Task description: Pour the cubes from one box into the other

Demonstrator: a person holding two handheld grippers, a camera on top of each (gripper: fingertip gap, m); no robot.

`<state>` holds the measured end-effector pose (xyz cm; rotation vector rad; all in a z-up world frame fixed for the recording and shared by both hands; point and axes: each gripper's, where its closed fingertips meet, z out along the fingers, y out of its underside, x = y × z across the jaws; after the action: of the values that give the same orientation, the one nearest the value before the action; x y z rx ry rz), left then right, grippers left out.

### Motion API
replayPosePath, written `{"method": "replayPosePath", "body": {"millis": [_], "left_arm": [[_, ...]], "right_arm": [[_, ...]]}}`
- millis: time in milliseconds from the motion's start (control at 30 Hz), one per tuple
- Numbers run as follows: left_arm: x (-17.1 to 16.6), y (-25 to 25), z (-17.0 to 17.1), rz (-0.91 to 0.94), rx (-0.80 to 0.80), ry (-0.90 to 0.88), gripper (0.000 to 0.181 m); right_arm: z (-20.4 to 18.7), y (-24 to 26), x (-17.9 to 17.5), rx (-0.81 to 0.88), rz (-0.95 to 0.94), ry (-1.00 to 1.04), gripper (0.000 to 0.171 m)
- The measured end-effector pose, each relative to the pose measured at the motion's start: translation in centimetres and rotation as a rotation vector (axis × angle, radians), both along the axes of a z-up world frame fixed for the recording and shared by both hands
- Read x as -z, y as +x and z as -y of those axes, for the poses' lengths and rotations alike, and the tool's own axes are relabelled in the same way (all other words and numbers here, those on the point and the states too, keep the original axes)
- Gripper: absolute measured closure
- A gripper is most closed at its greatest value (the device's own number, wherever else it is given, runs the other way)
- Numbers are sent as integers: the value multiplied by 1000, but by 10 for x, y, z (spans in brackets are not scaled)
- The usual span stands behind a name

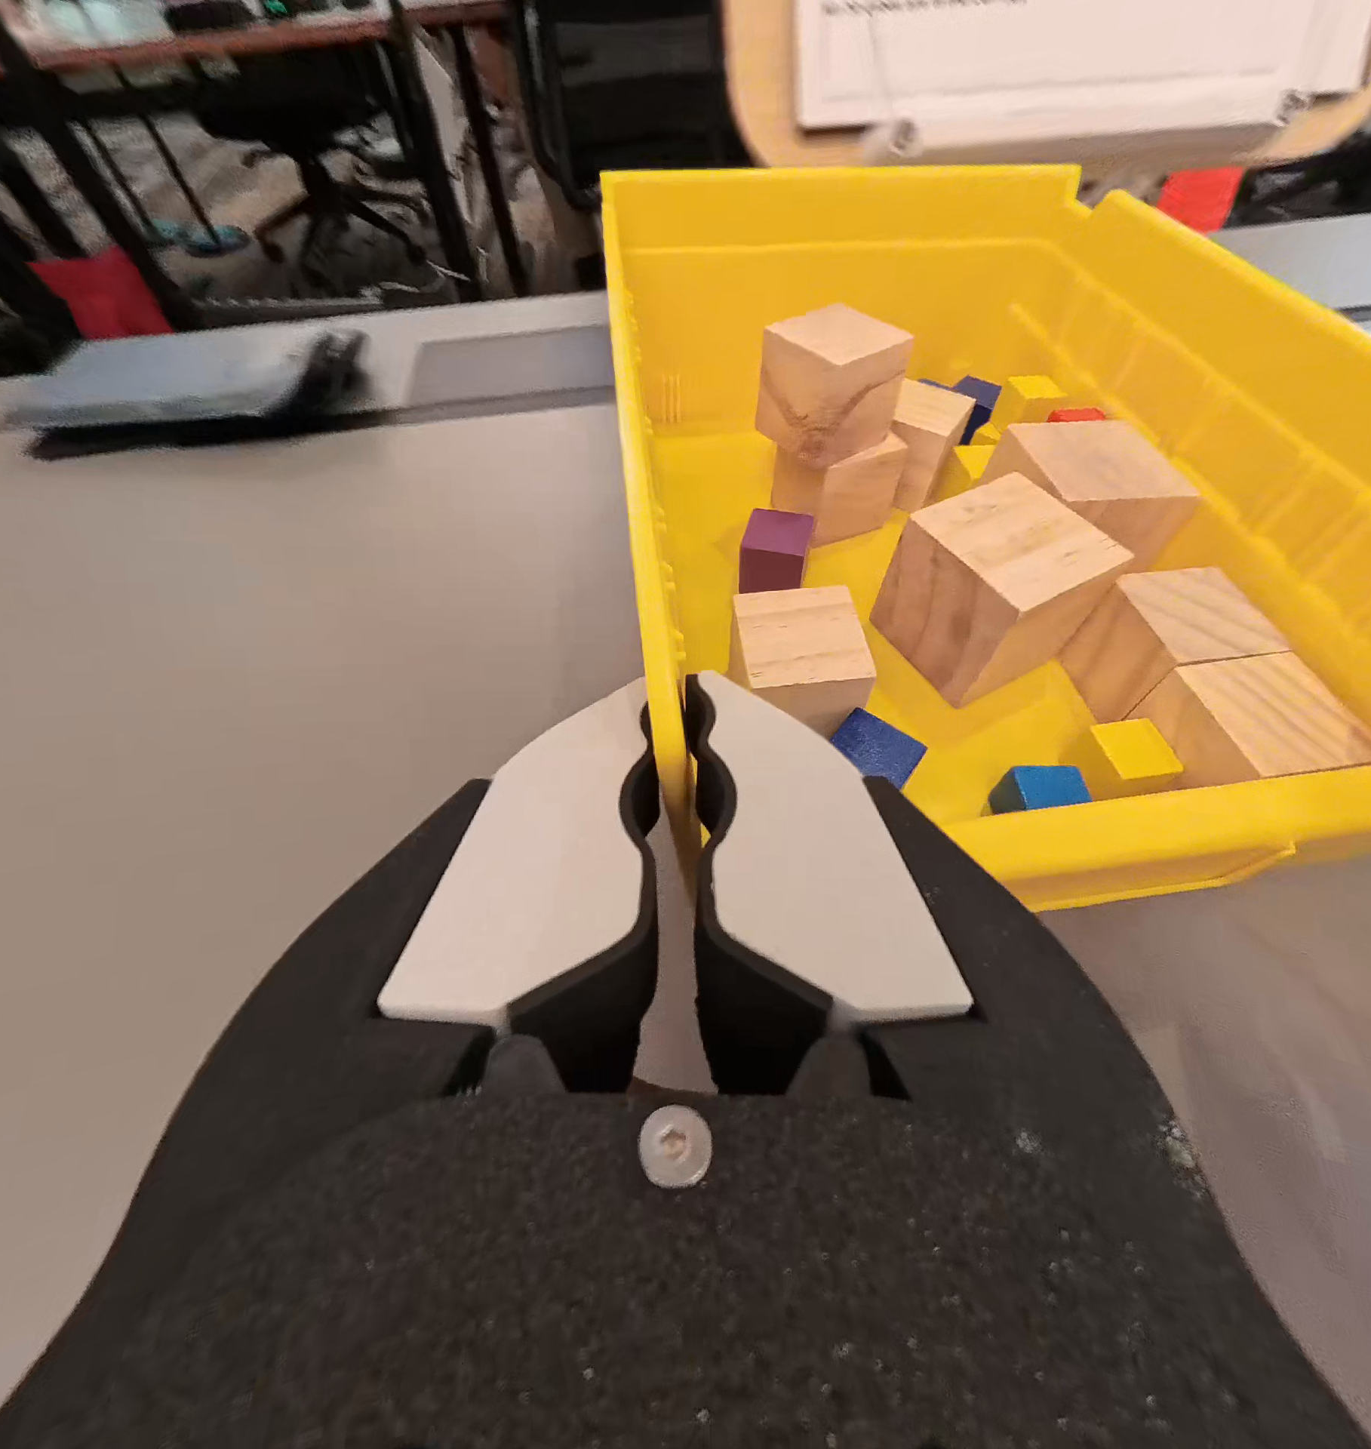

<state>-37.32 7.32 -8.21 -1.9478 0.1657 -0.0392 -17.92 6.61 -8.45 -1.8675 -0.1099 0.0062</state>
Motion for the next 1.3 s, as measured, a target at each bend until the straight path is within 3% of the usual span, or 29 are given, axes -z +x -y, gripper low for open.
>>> {"method": "replayPosePath", "body": {"millis": [167,333,533,767,833,900,1067,1200,1300], "left_arm": [[-9,-94,9,-27,-75,50,178],[3,-157,21,92,-162,22,179],[34,-176,29,26,-136,-1,178],[35,-177,27,48,-118,-31,177],[28,-185,32,32,-151,-41,159],[6,-194,47,32,-192,18,145],[-44,-172,88,106,-129,131,143],[-37,-96,120,270,79,68,134],[-20,-57,138,332,126,28,135]], "right_arm": [[-4,-94,-2,-94,-28,0,167],[0,-159,18,-152,-32,-70,167],[9,-174,33,-149,-25,-71,167],[20,-177,34,-238,-115,-117,164],[29,-174,29,-313,-107,-154,160],[39,-158,14,-386,-71,-130,144],[61,-74,-18,-497,-76,-111,129],[75,36,-9,-432,-10,-141,115],[85,125,9,-290,6,-152,106]]}}
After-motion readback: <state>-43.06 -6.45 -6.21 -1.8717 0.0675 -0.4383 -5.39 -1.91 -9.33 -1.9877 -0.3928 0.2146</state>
